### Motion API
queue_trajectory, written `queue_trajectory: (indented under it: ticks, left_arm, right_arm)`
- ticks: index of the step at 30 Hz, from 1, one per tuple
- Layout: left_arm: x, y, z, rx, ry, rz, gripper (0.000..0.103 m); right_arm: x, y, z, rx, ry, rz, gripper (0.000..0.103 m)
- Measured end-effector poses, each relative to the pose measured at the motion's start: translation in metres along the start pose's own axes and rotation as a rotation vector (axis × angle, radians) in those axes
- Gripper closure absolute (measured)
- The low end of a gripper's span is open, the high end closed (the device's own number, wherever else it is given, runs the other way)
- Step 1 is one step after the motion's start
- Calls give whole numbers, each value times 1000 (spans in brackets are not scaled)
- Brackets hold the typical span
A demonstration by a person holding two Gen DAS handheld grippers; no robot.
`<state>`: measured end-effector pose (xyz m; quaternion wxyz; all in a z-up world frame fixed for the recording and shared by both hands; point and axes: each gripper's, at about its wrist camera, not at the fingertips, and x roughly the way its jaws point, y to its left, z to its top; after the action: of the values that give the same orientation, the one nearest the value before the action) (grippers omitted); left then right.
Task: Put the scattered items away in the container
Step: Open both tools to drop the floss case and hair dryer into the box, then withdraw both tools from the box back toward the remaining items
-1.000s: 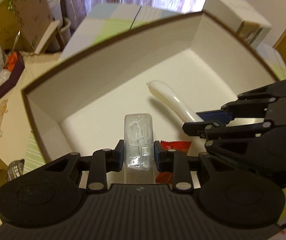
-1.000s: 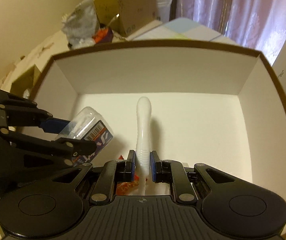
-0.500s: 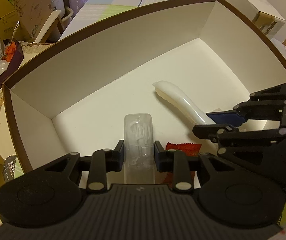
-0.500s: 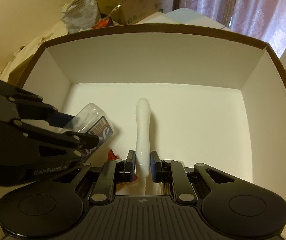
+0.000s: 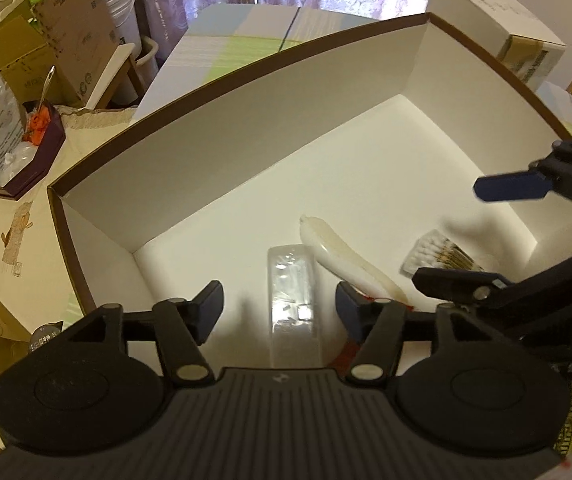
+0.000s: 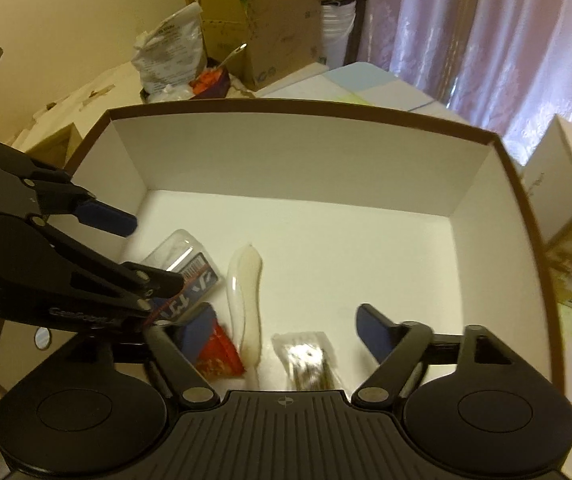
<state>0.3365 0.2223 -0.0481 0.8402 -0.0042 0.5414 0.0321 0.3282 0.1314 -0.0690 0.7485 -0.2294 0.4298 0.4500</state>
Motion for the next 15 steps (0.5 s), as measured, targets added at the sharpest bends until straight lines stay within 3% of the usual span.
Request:
queue_trajectory:
  ticks: [4, 6, 15]
  left_arm:
    - [-9, -8, -3, 11, -18, 16, 19]
    - [-13, -11, -5, 12, -21, 8, 18]
    - [-42, -25, -15, 24, -58, -2, 8]
  right_arm:
    - [-14, -4, -3, 10, -2, -18, 8]
    - [-22, -6, -7, 7, -6, -21, 2]
    - [-54, -11, -18, 37, -42, -57, 2]
